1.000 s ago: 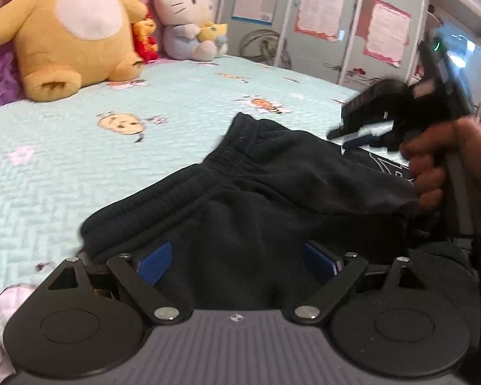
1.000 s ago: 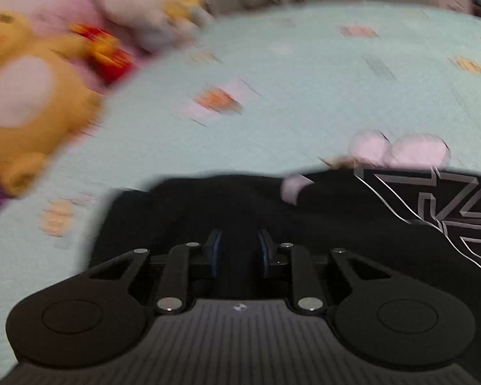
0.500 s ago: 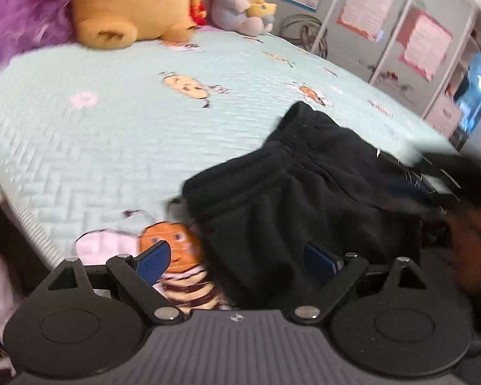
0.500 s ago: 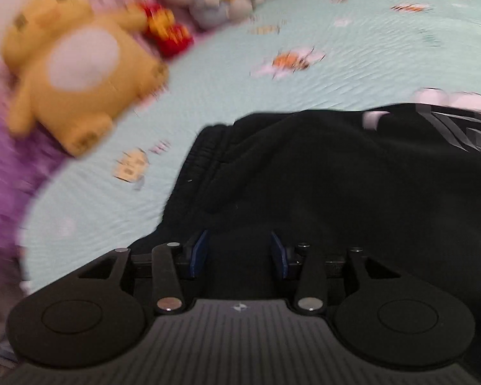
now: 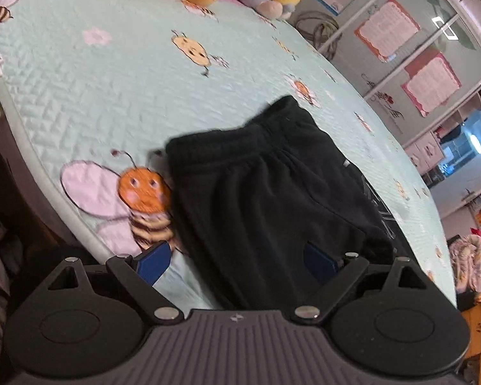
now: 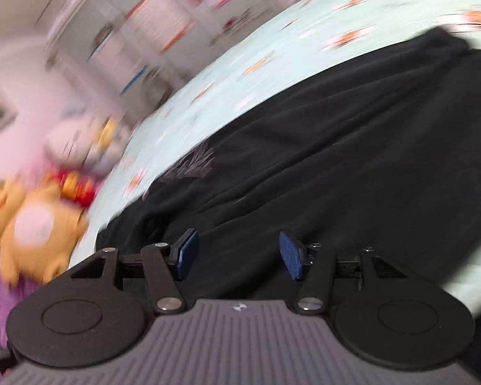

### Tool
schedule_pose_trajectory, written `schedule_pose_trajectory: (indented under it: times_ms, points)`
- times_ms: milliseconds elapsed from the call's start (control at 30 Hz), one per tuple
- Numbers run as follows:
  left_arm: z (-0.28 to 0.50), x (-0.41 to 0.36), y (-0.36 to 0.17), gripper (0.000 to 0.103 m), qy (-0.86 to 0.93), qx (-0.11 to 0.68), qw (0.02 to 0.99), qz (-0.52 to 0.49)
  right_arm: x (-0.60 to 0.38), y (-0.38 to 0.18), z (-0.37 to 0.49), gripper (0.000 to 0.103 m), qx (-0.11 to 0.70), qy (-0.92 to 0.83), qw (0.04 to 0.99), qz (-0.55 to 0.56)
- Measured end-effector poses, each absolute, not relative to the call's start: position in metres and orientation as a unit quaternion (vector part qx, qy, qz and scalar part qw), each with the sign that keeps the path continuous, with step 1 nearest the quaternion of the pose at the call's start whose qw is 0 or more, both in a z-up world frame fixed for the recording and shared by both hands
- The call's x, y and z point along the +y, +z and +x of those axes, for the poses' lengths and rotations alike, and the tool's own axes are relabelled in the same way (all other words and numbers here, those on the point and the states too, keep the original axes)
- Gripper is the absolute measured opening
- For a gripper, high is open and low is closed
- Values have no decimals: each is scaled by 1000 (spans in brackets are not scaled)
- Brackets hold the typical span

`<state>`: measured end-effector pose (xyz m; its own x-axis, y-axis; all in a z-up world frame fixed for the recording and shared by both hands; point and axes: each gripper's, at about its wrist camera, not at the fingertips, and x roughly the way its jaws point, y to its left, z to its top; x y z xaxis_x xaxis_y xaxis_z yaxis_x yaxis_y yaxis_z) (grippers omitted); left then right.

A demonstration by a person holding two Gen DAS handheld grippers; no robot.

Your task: Fold clothes

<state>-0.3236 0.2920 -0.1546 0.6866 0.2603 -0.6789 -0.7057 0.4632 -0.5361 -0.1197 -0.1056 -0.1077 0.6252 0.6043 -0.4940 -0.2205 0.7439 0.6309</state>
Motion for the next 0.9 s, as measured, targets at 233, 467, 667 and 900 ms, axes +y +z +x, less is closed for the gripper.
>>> schedule_pose_trajectory:
  times_ms: [233,467,667,900]
  points:
    - [-326,274,-144,94,276,266,818,-429,-200,-120,-135,58,332,163,862,347]
    - [-325,277,-145,94,290,276,814,-420,-262,-143,-141,62,313,126,840,426]
    - [-319,291,-155,94,298,283,803,-432,-290,-156,-123,62,301,101,832,455]
    - [-300,304,-171,94,295,301,792,-442,-322,-175,-105,62,301,53,828,471]
